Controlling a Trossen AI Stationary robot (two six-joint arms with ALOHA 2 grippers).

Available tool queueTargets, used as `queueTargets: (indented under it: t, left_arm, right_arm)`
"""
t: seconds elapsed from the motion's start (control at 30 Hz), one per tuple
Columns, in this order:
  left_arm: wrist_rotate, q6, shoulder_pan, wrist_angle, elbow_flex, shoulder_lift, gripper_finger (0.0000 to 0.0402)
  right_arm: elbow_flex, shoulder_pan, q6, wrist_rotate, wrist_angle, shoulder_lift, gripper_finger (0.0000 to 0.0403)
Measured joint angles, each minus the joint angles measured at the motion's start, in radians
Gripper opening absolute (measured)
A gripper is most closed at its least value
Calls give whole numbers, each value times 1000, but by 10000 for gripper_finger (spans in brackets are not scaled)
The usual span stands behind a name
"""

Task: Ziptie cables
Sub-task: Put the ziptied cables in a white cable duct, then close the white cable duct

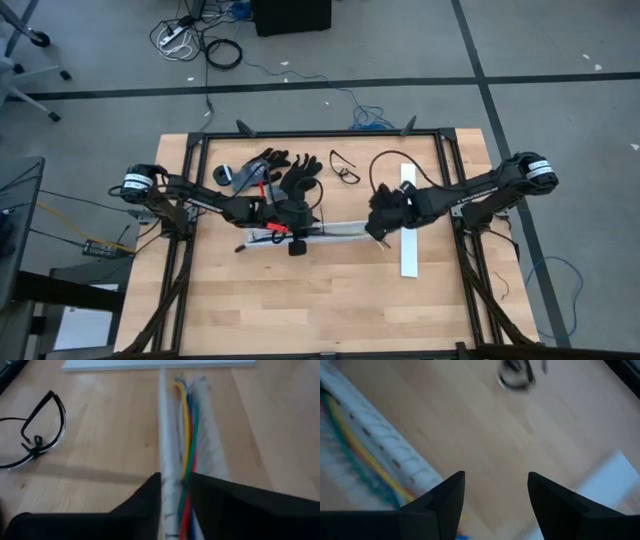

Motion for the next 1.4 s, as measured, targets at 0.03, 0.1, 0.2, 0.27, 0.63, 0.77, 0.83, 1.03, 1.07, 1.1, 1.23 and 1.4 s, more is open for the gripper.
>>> queueTargets:
  t: [0.03, 0.1, 0.2, 0.27, 0.63, 0.77, 0.83, 1.03, 1.07, 1.1, 1.23, 1.4]
  left_arm:
    - [8, 0, -2, -1, 0, 0, 102]
    - [18, 0, -5, 7, -1, 0, 135]
    - [1, -2, -12, 63, -2, 0, 181]
    - [-87, -54, -17, 78, -1, -1, 203]
    - [-440, 82, -81, 351, -108, -15, 203]
    - [-433, 169, -59, 460, -134, -15, 202]
    - [-418, 185, -51, 465, -136, -15, 202]
    - [-352, 250, -52, 457, -137, -15, 202]
    - [-352, 256, -51, 464, -137, -15, 202]
    - [-352, 258, -50, 468, -137, -15, 202]
    - [-335, 270, -50, 453, -137, -14, 202]
    - [-307, 290, -49, 458, -137, -14, 202]
  right_arm:
    - [0, 14, 37, 9, -34, 5, 210]
    - [0, 37, 78, 20, -78, 11, 209]
    - [0, 54, 138, 48, -102, 7, 211]
    - [0, 60, 205, 58, -149, 2, 214]
    - [-128, 171, 905, -20, -381, 1, 231]
    - [-166, 173, 1032, -30, -354, 1, 241]
    - [-173, 169, 1053, -31, -345, 1, 249]
    - [-181, 150, 1052, 30, -261, 1, 285]
    - [-181, 143, 1042, 21, -251, 1, 292]
    - [-182, 138, 1029, 15, -241, 1, 298]
    - [-219, 119, 1014, 21, -195, 1, 314]
    - [-306, 91, 1016, 48, -134, 2, 315]
